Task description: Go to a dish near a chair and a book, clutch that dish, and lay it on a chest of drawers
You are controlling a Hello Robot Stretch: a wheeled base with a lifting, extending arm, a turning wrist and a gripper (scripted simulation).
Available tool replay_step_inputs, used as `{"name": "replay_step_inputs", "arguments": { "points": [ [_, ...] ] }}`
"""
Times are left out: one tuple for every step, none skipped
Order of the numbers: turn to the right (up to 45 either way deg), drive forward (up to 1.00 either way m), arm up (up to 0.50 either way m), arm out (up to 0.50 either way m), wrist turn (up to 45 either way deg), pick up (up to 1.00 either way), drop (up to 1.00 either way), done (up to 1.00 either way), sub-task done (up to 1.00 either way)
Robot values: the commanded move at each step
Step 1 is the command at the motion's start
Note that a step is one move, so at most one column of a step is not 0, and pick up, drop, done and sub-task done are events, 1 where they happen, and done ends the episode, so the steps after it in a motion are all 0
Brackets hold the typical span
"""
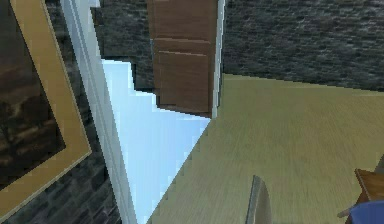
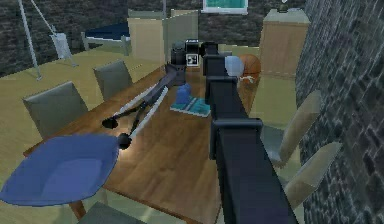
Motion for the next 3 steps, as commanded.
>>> {"name": "replay_step_inputs", "arguments": {
  "points": [
    [0.0,0.00,0.00,-0.44,0.0,0.00,0.00,0.00,0.00],
    [-33.0,0.00,0.00,0.00,0.0,0.00,0.00,0.00,0.00],
    [0.0,0.50,0.00,0.00,0.0,0.00,0.00,0.00,0.00]
  ]
}}
